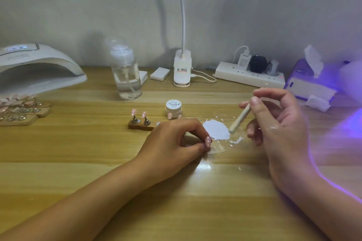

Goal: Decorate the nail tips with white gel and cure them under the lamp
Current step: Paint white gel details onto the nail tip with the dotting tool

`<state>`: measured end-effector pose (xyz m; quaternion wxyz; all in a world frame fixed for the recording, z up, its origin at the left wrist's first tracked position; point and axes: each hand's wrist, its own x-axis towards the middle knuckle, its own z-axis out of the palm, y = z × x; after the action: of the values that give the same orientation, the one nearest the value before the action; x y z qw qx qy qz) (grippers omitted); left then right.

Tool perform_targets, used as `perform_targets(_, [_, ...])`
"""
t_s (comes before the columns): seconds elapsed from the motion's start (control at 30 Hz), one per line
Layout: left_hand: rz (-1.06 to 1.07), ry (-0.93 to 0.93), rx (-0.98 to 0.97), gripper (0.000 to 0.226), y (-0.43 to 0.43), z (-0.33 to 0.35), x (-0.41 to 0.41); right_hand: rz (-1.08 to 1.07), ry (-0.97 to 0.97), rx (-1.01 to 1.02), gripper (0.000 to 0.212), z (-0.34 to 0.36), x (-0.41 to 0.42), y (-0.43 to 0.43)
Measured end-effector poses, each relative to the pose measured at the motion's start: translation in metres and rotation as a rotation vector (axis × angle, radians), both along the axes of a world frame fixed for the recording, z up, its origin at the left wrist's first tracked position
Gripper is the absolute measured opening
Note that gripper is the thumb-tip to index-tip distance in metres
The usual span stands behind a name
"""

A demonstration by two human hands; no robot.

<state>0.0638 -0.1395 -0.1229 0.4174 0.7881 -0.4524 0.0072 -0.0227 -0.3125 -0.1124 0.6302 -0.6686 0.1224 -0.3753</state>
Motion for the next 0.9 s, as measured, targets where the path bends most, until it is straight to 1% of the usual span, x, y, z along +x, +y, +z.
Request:
perform_targets(0.17, [-0.003, 0.021, -0.012, 0.021, 0.000, -0.002, 0.001, -0.001, 0.010, 0.066, 0.024, -0.002, 0.002, -0.004])
perform_targets(0.3, [-0.002, 0.029, -0.032, 0.019, 0.000, -0.002, 0.001, 0.003, 0.045, 0.116, 0.014, -0.004, 0.003, -0.004])
perform_targets(0.4, [-0.008, 0.023, -0.034, 0.017, 0.001, -0.001, 0.000, -0.002, 0.072, 0.119, 0.017, -0.005, 0.003, -0.006])
perform_targets(0.57, [-0.007, 0.010, -0.020, 0.017, 0.000, -0.001, 0.000, 0.025, 0.105, 0.130, 0.008, -0.007, 0.003, -0.006])
perform_targets(0.63, [0.003, 0.013, -0.015, 0.018, 0.000, -0.002, 0.001, 0.048, 0.102, 0.076, 0.015, -0.008, 0.002, -0.007])
perform_targets(0.73, [0.007, 0.041, -0.008, 0.018, 0.000, -0.003, 0.001, 0.037, 0.104, -0.090, 0.032, -0.010, 0.003, -0.006])
perform_targets(0.77, [0.007, 0.044, -0.005, 0.018, 0.000, -0.003, 0.002, 0.038, 0.133, -0.148, 0.032, -0.011, 0.003, -0.006])
perform_targets(0.87, [0.009, 0.043, 0.012, 0.015, 0.000, -0.003, 0.002, 0.037, 0.288, -0.283, 0.020, -0.013, 0.002, -0.006])
perform_targets(0.9, [0.010, 0.045, 0.018, 0.014, 0.000, -0.003, 0.002, 0.033, 0.323, -0.295, 0.022, -0.013, 0.002, -0.006])
